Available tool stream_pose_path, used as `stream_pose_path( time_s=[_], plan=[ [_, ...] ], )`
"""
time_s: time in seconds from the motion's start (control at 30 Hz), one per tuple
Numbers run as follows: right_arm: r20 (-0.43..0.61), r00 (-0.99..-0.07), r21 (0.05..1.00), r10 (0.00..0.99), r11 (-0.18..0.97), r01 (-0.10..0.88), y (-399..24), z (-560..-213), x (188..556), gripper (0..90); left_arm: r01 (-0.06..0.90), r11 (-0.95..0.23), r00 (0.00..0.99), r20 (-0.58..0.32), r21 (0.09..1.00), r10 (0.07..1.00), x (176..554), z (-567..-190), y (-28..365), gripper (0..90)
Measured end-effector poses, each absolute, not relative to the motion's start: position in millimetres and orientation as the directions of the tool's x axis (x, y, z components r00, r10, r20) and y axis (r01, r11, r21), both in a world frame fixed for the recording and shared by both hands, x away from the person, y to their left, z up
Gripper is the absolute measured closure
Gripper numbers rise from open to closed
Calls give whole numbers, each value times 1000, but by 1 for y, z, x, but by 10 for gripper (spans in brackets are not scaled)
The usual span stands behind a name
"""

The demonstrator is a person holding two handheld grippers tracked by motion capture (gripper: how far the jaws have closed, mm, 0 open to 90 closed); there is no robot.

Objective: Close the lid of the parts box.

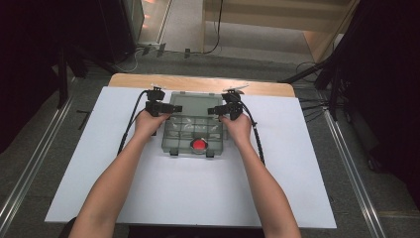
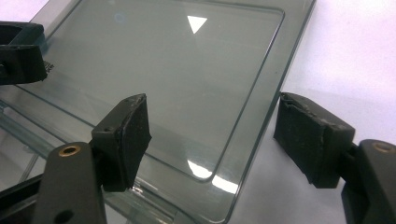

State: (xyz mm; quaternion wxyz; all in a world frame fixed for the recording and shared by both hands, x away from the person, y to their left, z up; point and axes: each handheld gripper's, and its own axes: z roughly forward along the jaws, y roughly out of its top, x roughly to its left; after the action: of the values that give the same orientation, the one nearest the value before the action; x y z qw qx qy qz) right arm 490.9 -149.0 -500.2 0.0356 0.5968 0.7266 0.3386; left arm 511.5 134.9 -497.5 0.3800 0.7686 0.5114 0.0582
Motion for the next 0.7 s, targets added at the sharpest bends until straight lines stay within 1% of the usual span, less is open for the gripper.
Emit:
stream_pose_path(
  time_s=[0.1, 0.2, 0.23, 0.3, 0.43, 0.57, 0.7],
  plan=[
    [386, -284, 525, 878, 44, 850, -151, -500, 491, 300, 749, -184, 468, -311, 637, 827, 512, -497, 136, 338],
    [365, -293, 532, 884, 60, 845, -150, -499, 490, 304, 748, -192, 478, -314, 636, 821, 512, -497, 138, 338],
    [350, -299, 542, 888, 68, 838, -148, -499, 489, 300, 751, -187, 477, -323, 634, 818, 512, -497, 138, 339],
    [352, -300, 549, 887, 63, 833, -148, -499, 489, 303, 762, -172, 470, -350, 624, 810, 513, -497, 139, 357],
    [371, -299, 556, 880, 48, 830, -149, -501, 491, 310, 756, -174, 471, -340, 632, 814, 512, -496, 139, 357],
    [375, -299, 571, 878, 35, 820, -150, -502, 492, 323, 747, -169, 473, -336, 644, 814, 512, -495, 140, 393],
    [383, -303, 585, 872, 25, 811, -152, -502, 493, 349, 735, -172, 480, -324, 656, 815, 511, -493, 140, 409]
  ],
)
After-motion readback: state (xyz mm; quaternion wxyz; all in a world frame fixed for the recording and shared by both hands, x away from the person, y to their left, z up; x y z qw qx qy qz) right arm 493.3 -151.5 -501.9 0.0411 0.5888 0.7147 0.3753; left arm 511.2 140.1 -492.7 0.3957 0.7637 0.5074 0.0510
